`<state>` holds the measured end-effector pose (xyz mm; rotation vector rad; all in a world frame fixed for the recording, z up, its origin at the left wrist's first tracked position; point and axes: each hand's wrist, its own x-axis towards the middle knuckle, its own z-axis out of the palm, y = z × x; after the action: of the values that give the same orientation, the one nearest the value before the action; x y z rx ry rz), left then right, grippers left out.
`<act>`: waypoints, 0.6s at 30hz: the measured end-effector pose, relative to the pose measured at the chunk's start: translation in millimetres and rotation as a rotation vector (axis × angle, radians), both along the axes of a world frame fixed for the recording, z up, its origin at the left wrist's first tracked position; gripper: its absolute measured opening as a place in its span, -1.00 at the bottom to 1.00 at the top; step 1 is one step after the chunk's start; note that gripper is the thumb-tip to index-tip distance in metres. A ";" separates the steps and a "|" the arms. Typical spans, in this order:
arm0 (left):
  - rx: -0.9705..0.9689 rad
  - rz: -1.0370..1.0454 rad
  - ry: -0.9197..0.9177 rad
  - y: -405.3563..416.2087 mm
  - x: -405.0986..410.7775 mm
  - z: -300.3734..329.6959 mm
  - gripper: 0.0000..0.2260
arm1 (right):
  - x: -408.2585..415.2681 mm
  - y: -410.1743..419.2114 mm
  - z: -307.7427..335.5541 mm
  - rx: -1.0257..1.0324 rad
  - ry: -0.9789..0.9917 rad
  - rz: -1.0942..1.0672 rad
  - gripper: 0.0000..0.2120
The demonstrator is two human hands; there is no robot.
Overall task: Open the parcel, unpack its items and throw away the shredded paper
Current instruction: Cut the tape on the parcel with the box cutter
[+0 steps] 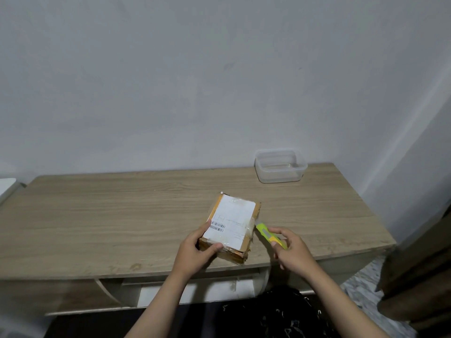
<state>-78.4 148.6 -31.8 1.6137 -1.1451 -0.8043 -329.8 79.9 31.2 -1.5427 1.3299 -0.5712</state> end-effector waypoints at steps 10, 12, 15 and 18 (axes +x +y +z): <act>0.000 0.010 0.012 1.6 -1.4 1.0 -0.37 | 3.9 3.4 2.4 0.010 0.003 0.036 -0.69; 0.000 0.016 0.013 1.3 -2.2 1.0 -0.35 | 2.9 5.1 1.9 -0.008 -0.002 0.039 -0.69; 0.004 0.020 0.022 1.1 -3.4 1.5 -0.34 | 3.2 5.9 -0.3 -0.015 -0.005 0.033 -0.69; 0.009 0.023 0.025 1.2 -4.4 2.9 -0.33 | 3.0 7.7 -3.1 -0.004 -0.001 0.033 -0.69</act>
<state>-82.8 149.8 -28.9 1.6166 -1.1046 -0.8136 -326.8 87.6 28.1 -1.5648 1.3007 -0.5541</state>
